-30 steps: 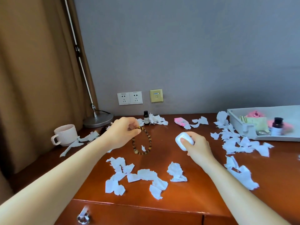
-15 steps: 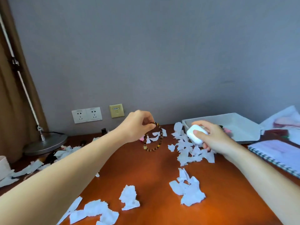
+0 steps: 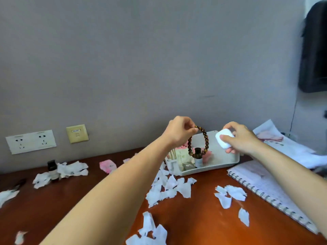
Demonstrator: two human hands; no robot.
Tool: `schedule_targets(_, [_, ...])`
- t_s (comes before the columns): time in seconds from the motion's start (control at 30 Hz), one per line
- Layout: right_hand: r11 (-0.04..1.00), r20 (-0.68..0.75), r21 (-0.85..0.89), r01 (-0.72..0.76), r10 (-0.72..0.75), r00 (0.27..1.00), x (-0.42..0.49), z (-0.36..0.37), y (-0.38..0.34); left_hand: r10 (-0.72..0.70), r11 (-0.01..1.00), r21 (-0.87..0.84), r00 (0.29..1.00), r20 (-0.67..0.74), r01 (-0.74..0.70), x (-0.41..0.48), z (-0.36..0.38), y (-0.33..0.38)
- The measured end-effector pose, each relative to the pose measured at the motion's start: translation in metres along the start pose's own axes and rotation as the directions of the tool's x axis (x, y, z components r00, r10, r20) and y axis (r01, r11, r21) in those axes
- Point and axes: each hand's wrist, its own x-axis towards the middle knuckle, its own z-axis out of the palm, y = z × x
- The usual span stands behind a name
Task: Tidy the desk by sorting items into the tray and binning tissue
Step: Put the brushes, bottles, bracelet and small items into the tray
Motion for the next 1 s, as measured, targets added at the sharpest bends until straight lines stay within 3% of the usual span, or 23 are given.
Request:
schedule_targets(0.1, [0.998, -0.009, -0.053, -0.035, 0.034, 0.999, 0.012, -0.008, 0.013, -0.025, 1.000, -0.002, 0.999, 0.034, 0.025, 0.024, 0.029, 0.007])
schedule_targets(0.27, [0.952, -0.024, -0.300, -0.054, 0.049, 0.998, 0.033, -0.017, 0.034, -0.074, 0.996, 0.064, 0.993, 0.087, 0.068, 0.055, 0.075, 0.009])
schedule_targets(0.63, [0.942, 0.042, -0.336, -0.021, 0.037, 0.998, 0.065, -0.001, 0.069, -0.154, 0.947, 0.315, 0.947, 0.282, 0.060, 0.090, 0.140, -0.015])
schedule_targets(0.77, [0.894, 0.115, -0.449, 0.016, 0.040, 0.993, 0.072, 0.009, 0.077, -0.161, 0.873, 0.488, 0.931, 0.327, -0.021, 0.098, 0.150, -0.021])
schedule_targets(1.0, [0.744, 0.239, -0.660, 0.104, 0.077, 0.968, 0.084, 0.024, 0.074, -0.117, 0.855, 0.511, 0.929, 0.351, -0.085, 0.107, 0.173, -0.025])
